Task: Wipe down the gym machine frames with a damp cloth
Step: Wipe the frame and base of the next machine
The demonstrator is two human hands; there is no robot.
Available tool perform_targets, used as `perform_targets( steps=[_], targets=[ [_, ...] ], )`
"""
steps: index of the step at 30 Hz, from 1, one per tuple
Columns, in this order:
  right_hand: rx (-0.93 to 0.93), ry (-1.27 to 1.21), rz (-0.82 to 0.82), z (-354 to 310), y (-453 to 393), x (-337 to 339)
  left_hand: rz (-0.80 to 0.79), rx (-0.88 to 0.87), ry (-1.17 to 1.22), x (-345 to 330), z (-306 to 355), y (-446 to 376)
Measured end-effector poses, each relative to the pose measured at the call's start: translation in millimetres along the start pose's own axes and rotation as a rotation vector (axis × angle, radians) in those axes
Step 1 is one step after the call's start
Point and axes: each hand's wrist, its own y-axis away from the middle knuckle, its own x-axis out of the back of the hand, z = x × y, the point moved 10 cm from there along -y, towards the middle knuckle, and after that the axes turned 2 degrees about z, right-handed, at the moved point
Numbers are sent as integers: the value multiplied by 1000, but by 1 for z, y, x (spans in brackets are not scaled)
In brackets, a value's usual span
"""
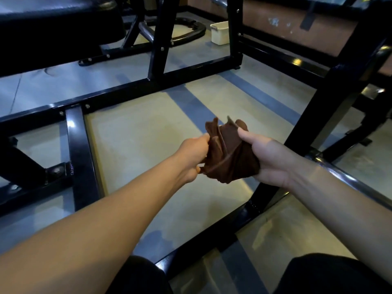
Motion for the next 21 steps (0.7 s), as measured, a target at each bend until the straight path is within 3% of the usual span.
perform_targets(
  steps=[5, 10, 12, 17, 21],
  targets=[
    [62, 89, 3, -8, -1, 4, -144, 79, 84, -20, -5, 3],
    [263, 615, 210, -36, 15, 15, -123, 59, -130, -14, -13, -1],
    [343, 710, 294, -45, 15, 23, -93, 60, -211, -8, -18, -8],
    [403, 670, 441, -53, 14, 45, 20, 143, -212, 14, -29, -15],
    [323, 439, 307, -45, 8, 46, 106, 168, -216, 31, -31, -14]
  ],
)
